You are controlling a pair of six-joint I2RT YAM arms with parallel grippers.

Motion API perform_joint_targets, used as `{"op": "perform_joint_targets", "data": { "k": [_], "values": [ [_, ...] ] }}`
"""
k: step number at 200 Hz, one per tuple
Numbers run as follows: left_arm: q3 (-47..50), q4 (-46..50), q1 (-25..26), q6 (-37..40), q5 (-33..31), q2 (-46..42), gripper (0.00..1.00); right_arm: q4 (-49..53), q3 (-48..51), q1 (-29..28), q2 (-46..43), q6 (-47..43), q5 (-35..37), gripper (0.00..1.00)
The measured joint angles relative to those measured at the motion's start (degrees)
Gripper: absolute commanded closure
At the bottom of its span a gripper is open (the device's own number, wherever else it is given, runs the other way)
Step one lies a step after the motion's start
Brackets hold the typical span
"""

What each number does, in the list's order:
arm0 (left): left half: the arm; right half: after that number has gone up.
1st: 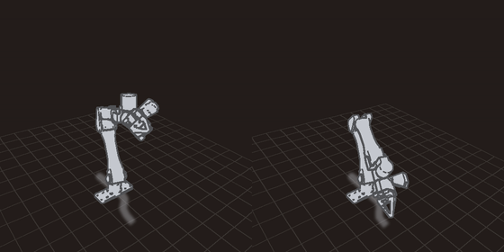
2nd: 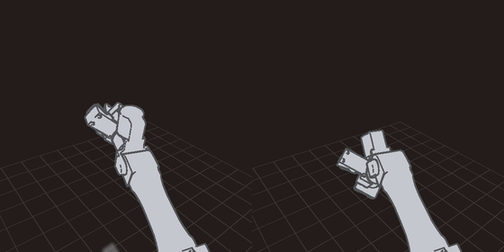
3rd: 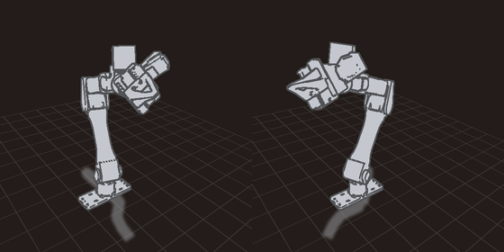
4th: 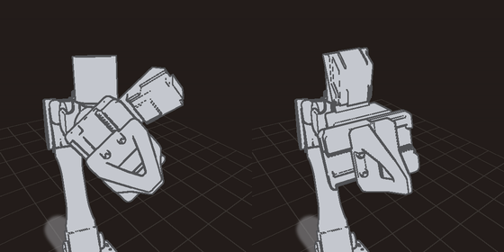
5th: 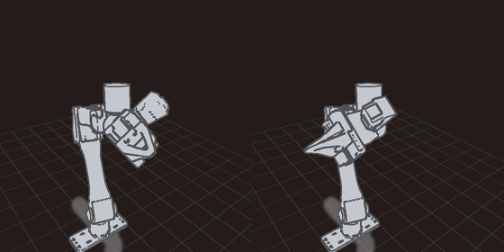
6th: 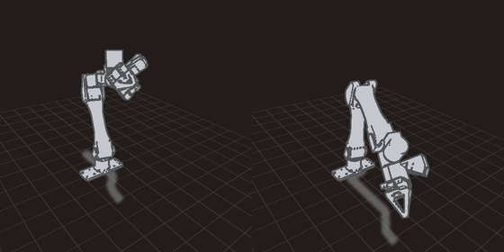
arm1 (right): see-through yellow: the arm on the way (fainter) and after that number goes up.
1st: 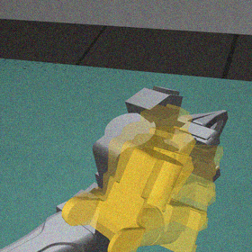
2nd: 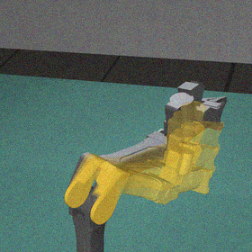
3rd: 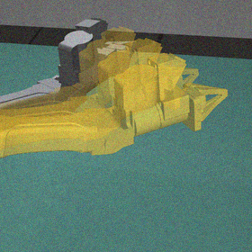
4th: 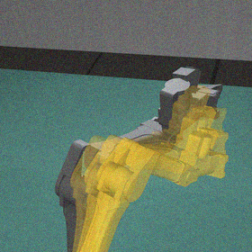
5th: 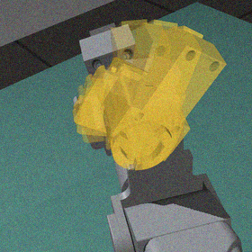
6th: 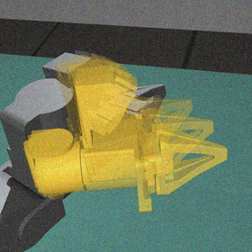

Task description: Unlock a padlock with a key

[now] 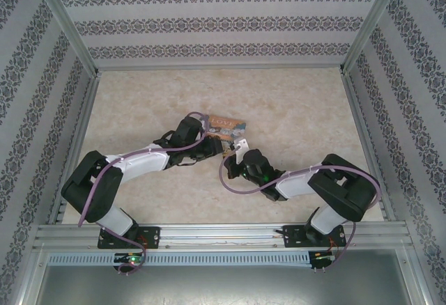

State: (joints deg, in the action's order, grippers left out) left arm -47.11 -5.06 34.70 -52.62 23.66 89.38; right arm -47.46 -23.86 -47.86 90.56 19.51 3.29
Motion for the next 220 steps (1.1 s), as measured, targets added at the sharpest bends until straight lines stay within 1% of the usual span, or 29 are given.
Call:
{"op": "perform_joint_targets", "data": {
  "k": [56,105,130,163,195,206,220],
  "values": [
    [0.72,-0.57,-1.07,-0.42,-0.22,0.15,0.75,-3.48,-1.01,0.46,4.17,1.2,-1.05,1.0],
    [1.29,-2.89,-1.46,-0.39,0.33,3.52,0.74,-6.43,-1.07,0.5,8.81,3.98,-1.01,1.0],
    [1.46,-3.58,-1.51,-0.37,0.87,4.81,0.69,-7.37,-1.07,0.5,10.56,5.27,-0.96,1.0],
    [1.79,-4.11,-2.1,-0.15,3.5,5.66,0.61,-9.16,-1.05,0.5,12.59,7.04,-0.55,1.0],
    [2.54,-4.96,-2.32,0.02,6.32,5.62,0.55,-9.94,-1.01,0.5,14.36,8.87,-0.13,1.0],
    [3.02,-5.09,-2.49,0.15,6.78,5.2,0.52,-10.25,-1.01,0.5,14.8,9.31,-0.13,1.0],
    [4.07,-5.09,-2.91,0.33,6.99,3.76,0.51,-10.29,-0.98,0.48,14.84,9.79,-0.13,1.0]
  ]
}}
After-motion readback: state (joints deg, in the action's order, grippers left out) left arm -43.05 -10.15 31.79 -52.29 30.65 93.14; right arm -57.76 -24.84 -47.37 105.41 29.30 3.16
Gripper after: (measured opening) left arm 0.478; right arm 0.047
